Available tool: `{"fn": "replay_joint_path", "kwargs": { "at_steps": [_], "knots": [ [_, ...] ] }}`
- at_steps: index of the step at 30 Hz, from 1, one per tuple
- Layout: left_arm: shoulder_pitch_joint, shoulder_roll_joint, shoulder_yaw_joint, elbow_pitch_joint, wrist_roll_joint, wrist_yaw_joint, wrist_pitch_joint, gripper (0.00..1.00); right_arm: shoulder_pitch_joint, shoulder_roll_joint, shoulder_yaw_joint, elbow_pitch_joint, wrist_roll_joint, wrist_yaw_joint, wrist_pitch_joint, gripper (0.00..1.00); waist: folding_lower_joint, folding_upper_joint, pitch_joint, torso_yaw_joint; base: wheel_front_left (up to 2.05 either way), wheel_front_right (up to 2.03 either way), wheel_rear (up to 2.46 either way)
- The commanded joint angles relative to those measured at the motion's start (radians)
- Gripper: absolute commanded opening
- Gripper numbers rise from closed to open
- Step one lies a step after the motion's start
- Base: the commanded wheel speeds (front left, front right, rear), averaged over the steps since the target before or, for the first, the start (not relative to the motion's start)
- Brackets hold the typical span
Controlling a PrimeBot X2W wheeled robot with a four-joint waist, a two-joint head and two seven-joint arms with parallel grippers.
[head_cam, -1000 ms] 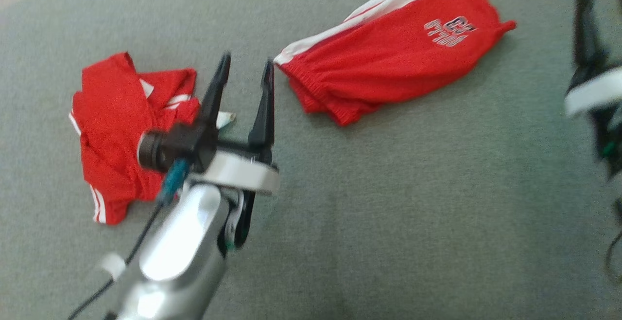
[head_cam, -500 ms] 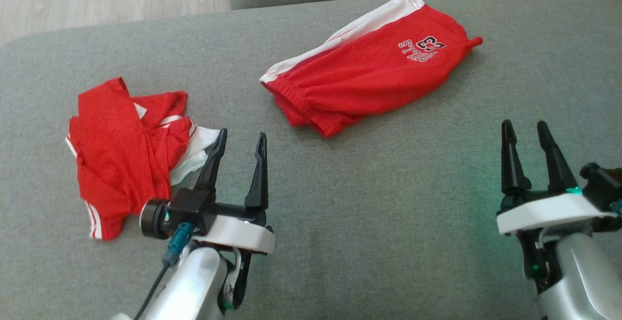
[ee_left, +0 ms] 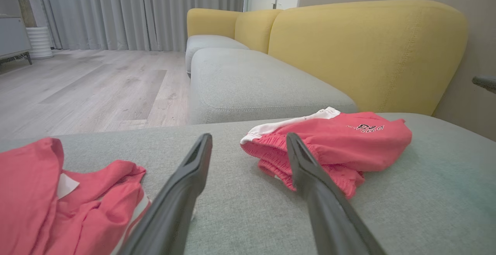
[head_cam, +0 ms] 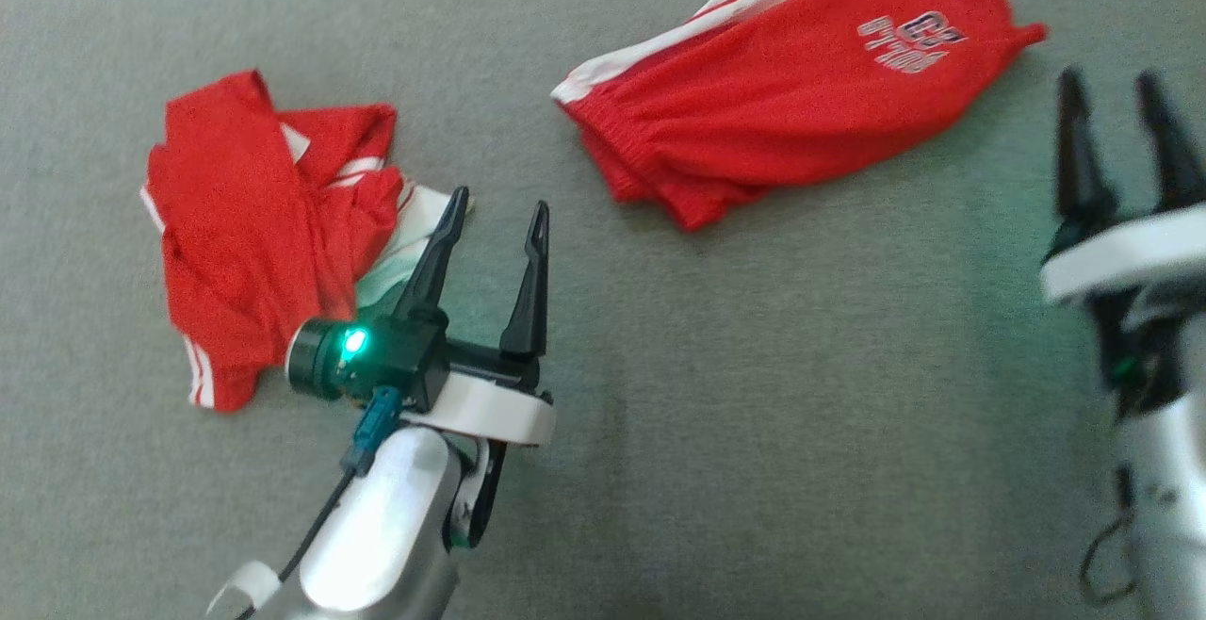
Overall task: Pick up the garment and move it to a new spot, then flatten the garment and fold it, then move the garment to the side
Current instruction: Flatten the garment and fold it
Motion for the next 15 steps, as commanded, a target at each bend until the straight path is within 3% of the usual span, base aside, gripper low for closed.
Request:
{"fn": "replay_joint_path", "kwargs": {
  "at_steps": [1, 8, 15],
  "knots": [
    [-0.037, 0.003, 0.027, -0.027, 0.006, -0.005, -0.005, 1.00, -0.044, -0.026, 0.005, -0.017, 0.005, -0.001, 0.013, 1.00, -0.0002, -0.0001, 0.041, 0.040, 0.00, 0.00, 0.00],
    [-0.079, -0.005, 0.000, -0.045, -0.007, -0.002, -0.005, 1.00, -0.261, -0.123, -0.079, 0.228, 0.006, -0.001, 0.140, 1.00, -0.0002, -0.0001, 0.110, 0.117, 0.00, 0.00, 0.00],
    [-0.118, -0.006, -0.059, -0.072, -0.031, 0.042, -0.005, 1.00, -0.408, -0.221, -0.012, 0.440, 0.004, -0.001, 0.232, 1.00, -0.0002, -0.0001, 0.171, 0.176, 0.00, 0.00, 0.00]
  ]
}}
